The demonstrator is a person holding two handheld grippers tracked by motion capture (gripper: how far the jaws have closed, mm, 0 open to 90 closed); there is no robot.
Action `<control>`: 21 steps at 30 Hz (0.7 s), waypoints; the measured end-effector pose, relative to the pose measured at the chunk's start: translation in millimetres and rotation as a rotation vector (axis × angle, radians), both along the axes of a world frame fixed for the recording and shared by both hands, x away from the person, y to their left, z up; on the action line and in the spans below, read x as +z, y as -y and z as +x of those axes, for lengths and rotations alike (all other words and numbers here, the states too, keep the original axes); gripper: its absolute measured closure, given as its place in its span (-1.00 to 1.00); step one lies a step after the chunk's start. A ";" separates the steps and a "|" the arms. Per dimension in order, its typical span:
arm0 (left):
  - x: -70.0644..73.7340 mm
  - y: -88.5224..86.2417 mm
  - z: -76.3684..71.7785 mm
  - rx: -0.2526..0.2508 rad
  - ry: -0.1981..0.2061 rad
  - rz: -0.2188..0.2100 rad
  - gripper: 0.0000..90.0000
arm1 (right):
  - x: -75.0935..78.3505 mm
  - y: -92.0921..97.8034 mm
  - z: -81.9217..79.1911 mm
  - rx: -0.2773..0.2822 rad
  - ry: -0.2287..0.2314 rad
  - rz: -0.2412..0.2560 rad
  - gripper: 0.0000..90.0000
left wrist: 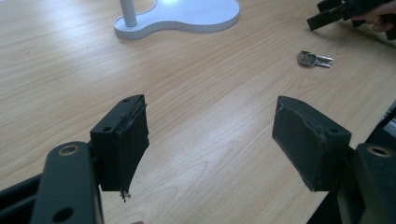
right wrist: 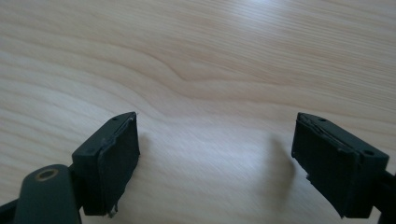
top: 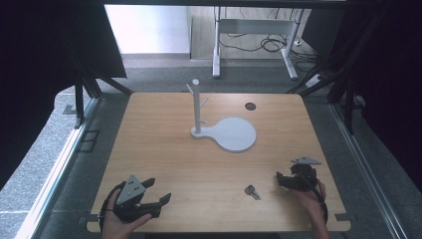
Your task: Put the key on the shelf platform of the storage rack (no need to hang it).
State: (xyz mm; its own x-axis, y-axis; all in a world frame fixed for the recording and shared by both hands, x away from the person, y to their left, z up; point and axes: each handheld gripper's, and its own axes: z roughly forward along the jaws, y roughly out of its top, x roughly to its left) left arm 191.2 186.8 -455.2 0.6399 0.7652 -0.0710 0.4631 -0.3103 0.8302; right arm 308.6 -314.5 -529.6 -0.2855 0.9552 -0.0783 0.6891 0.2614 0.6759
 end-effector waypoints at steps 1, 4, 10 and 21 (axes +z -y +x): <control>0.1 0.4 0.0 -0.004 0.001 0.000 -0.40 | 0.0 0.0 0.0 0.000 0.000 0.000 -0.61; -0.3 0.8 0.2 -0.006 -0.001 0.000 -0.40 | 4.7 3.6 -6.3 0.014 0.014 0.032 -0.57; 0.8 -0.4 -0.3 -0.005 0.004 -0.005 -0.40 | 7.7 0.4 -12.5 0.073 0.011 0.048 -0.53; -1.2 -0.9 1.2 0.005 -0.006 -0.001 -0.40 | 15.3 2.3 -18.3 0.130 0.019 0.058 -0.50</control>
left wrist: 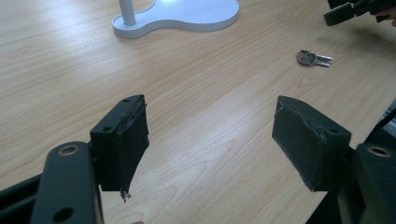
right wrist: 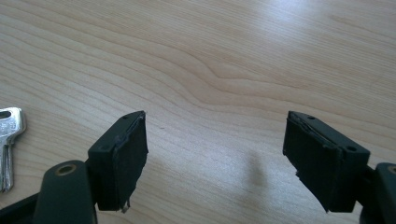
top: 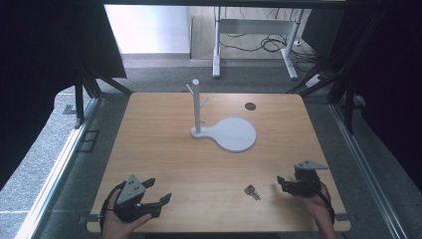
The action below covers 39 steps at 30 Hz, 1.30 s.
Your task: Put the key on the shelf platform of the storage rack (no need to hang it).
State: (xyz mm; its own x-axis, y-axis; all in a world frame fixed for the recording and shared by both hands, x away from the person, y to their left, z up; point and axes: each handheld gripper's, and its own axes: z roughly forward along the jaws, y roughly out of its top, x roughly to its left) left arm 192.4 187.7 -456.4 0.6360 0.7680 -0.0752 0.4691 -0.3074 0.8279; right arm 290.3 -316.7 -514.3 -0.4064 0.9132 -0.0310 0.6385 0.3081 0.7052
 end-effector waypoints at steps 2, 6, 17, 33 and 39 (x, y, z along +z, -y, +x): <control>-0.4 -0.8 0.5 0.002 -0.001 0.002 -0.40 | 0.8 1.9 -0.8 -0.001 0.002 -0.003 -0.50; 0.3 -1.5 0.2 0.004 0.000 0.000 -0.40 | 2.5 4.5 -2.6 -0.002 0.003 0.000 -0.50; -0.4 -1.8 0.8 0.004 -0.003 0.002 -0.40 | 4.1 2.8 -2.3 0.024 -0.015 0.000 -0.47; 0.3 -6.1 1.1 0.011 -0.002 -0.010 -0.40 | 42.6 -17.8 2.1 0.151 -0.108 -0.042 -0.38; 0.4 -5.3 1.0 0.008 -0.002 -0.007 -0.40 | 58.6 -34.1 1.3 0.223 -0.152 -0.075 -0.34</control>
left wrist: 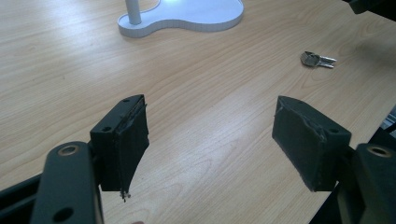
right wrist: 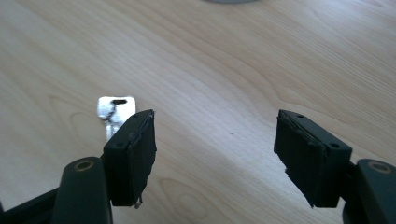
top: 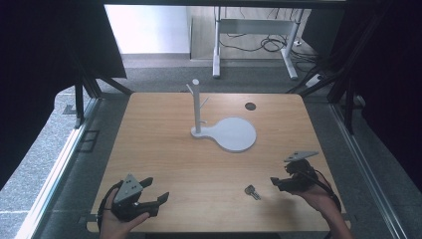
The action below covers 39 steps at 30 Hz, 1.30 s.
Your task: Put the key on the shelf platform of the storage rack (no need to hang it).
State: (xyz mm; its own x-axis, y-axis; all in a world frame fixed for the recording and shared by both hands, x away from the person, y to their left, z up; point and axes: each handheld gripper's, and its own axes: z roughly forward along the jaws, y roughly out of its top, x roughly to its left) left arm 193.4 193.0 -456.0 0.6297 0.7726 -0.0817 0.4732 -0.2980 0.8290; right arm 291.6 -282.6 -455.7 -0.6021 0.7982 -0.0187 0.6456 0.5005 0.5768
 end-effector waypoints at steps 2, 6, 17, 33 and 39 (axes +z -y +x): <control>0.2 0.6 -0.3 -0.002 0.000 0.001 -0.40 | 4.4 -6.9 -0.6 0.029 -0.015 -0.013 -0.32; 0.0 1.3 -0.4 -0.004 0.000 0.001 -0.40 | 10.7 -21.8 -1.1 0.076 -0.036 -0.043 -0.30; 2.2 1.3 -2.7 -0.005 0.006 -0.002 -0.40 | 9.5 -53.7 4.9 0.146 -0.078 -0.085 -0.26; 2.3 -0.9 -2.0 -0.002 0.006 -0.008 -0.40 | -13.1 -74.1 8.5 0.182 -0.153 -0.137 -0.20; 2.1 -1.0 -1.9 -0.001 0.007 -0.010 -0.40 | -25.8 -82.5 7.8 0.194 -0.173 -0.166 -0.15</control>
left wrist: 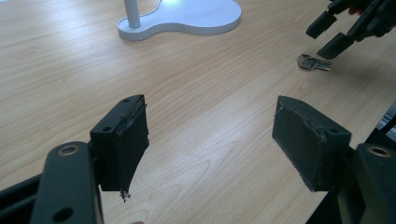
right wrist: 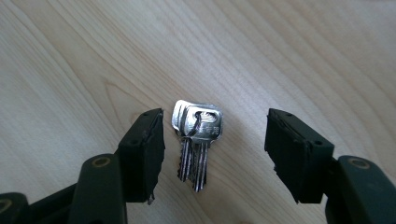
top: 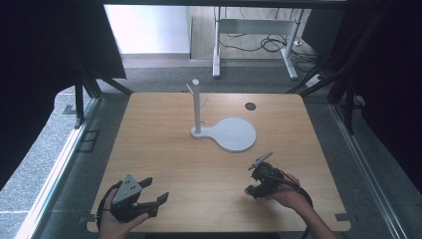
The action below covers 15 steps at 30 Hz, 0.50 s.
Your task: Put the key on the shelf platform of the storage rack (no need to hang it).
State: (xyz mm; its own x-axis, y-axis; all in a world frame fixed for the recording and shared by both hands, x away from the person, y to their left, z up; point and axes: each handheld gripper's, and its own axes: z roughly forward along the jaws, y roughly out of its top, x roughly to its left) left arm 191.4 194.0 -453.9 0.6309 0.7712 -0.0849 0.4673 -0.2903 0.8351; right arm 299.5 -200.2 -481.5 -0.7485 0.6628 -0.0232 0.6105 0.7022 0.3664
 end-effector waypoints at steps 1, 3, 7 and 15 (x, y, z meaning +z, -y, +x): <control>0.0 0.0 0.0 0.000 -0.001 0.001 -0.40 | -3.5 -1.6 0.5 0.008 -0.002 -0.011 -0.14; -0.1 -0.1 0.2 0.000 -0.001 0.001 -0.40 | -6.9 -3.9 0.5 0.009 -0.010 -0.023 -0.12; -1.2 -0.3 0.9 0.001 -0.003 0.002 -0.40 | -12.4 -7.5 1.4 0.018 -0.017 -0.047 -0.09; -1.4 -0.9 1.2 0.002 -0.003 0.003 -0.40 | -18.7 -12.2 0.0 0.034 -0.028 -0.067 -0.01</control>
